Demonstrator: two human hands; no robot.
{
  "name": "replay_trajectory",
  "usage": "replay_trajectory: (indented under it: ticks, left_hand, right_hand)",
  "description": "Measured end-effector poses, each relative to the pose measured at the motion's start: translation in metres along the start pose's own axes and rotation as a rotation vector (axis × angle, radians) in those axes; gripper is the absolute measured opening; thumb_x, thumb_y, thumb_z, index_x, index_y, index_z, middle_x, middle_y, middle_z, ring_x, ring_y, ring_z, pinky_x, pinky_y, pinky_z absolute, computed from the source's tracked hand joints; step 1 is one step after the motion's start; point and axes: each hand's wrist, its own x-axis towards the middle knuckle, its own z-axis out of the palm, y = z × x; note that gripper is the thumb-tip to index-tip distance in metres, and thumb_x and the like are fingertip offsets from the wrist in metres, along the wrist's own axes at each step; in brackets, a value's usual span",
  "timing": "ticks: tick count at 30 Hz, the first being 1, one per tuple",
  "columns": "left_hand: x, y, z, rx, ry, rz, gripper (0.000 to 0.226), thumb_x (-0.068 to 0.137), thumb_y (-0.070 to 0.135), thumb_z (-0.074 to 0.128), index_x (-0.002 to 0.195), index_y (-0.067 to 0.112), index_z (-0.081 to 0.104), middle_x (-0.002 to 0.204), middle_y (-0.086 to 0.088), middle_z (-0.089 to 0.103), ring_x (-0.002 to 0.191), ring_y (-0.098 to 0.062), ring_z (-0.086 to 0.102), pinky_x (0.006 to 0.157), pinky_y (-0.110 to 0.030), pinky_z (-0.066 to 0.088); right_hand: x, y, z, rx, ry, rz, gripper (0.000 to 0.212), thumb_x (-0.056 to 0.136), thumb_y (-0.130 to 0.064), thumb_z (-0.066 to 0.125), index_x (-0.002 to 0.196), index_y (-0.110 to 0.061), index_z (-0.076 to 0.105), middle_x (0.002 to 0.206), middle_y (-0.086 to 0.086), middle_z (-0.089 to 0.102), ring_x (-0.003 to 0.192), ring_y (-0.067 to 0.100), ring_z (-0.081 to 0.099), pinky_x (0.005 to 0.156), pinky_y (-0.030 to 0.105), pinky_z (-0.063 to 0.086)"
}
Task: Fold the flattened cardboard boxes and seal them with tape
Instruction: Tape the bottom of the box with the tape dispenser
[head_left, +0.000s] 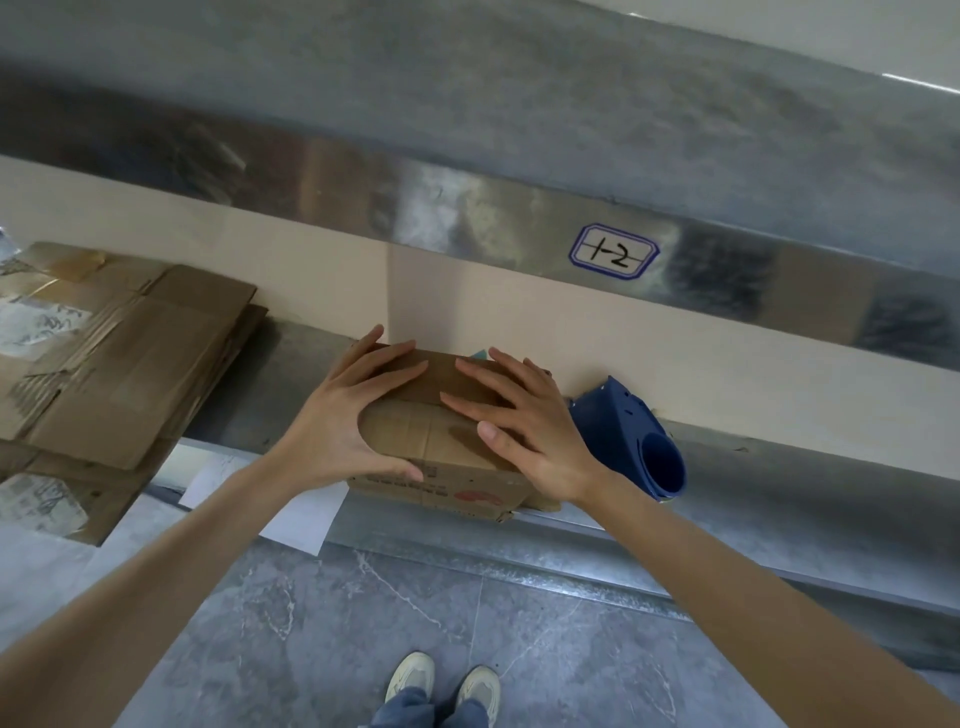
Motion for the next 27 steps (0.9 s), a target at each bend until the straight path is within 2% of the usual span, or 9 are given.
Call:
replay_trajectory:
  ticks: [3, 8, 12, 17, 22, 24, 27]
  left_hand:
    - [0.0, -0.004, 0.002, 0.029, -0.01, 0.034, 0.105, 0.053, 0.063, 0.085, 0.144, 0.025, 0.051, 0.159, 0.006, 0.033, 0.154, -0.017, 0.01, 0.119, -0.036, 0.018]
    - [-0.002, -0.013, -0.001, 0.166, -0.121, 0.14, 0.101, 0.069, 0.076, 0.069, 0.153, 0.03, 0.037, 0.165, 0.006, 0.019, 0.155, -0.027, 0.0, 0.119, -0.051, 0.017]
    - [-0.003, -0.016, -0.004, 0.214, -0.179, 0.167, 0.099, 0.075, 0.078, 0.062, 0.156, 0.033, 0.027, 0.167, 0.01, 0.01, 0.155, -0.026, -0.006, 0.119, -0.052, 0.017]
    - [-0.004, -0.011, -0.006, 0.278, -0.194, 0.172, 0.099, 0.078, 0.081, 0.054, 0.158, 0.031, 0.023, 0.167, 0.006, 0.011, 0.155, -0.026, -0.006, 0.119, -0.051, 0.018]
    - [-0.005, -0.009, -0.01, 0.336, -0.225, 0.18, 0.102, 0.078, 0.085, 0.049, 0.159, 0.035, 0.012, 0.168, 0.01, 0.003, 0.154, -0.023, -0.01, 0.119, -0.048, 0.017]
    - [-0.006, -0.009, -0.009, 0.307, -0.201, 0.178, 0.102, 0.078, 0.083, 0.053, 0.159, 0.034, 0.016, 0.167, 0.01, 0.005, 0.154, -0.023, -0.008, 0.119, -0.047, 0.016]
    - [-0.005, -0.007, -0.006, 0.214, -0.144, 0.137, 0.098, 0.076, 0.076, 0.062, 0.156, 0.031, 0.029, 0.166, 0.008, 0.015, 0.155, -0.021, -0.002, 0.121, -0.047, 0.016]
  right_hand:
    - [0.001, 0.002, -0.004, -0.097, -0.062, -0.048, 0.044, 0.105, -0.048, 0.027, 0.143, -0.041, 0.048, 0.162, -0.009, 0.028, 0.152, 0.018, 0.014, 0.12, 0.044, 0.011]
    - [0.004, 0.0, -0.01, -0.284, -0.198, -0.084, 0.058, 0.102, -0.06, 0.018, 0.157, -0.04, 0.017, 0.166, -0.007, 0.015, 0.153, 0.02, 0.006, 0.121, 0.041, 0.006]
    - [0.005, -0.001, -0.013, -0.34, -0.259, -0.098, 0.057, 0.102, -0.059, 0.021, 0.156, -0.04, 0.02, 0.167, -0.006, 0.011, 0.153, 0.022, 0.003, 0.122, 0.041, 0.001]
    - [0.007, -0.001, -0.015, -0.383, -0.305, -0.107, 0.061, 0.101, -0.061, 0.021, 0.157, -0.039, 0.013, 0.167, -0.005, 0.006, 0.154, 0.024, 0.0, 0.123, 0.044, -0.001]
    - [0.006, -0.004, -0.016, -0.407, -0.328, -0.096, 0.065, 0.099, -0.064, 0.016, 0.157, -0.037, 0.004, 0.167, -0.006, 0.0, 0.154, 0.021, -0.007, 0.122, 0.041, -0.008]
    - [0.005, -0.004, -0.016, -0.386, -0.311, -0.099, 0.064, 0.099, -0.064, 0.018, 0.157, -0.038, 0.005, 0.167, -0.006, 0.003, 0.154, 0.021, -0.005, 0.123, 0.042, -0.007]
    - [0.006, -0.003, -0.014, -0.345, -0.262, -0.097, 0.06, 0.1, -0.06, 0.023, 0.156, -0.039, 0.019, 0.167, -0.006, 0.01, 0.154, 0.021, -0.001, 0.123, 0.043, -0.006]
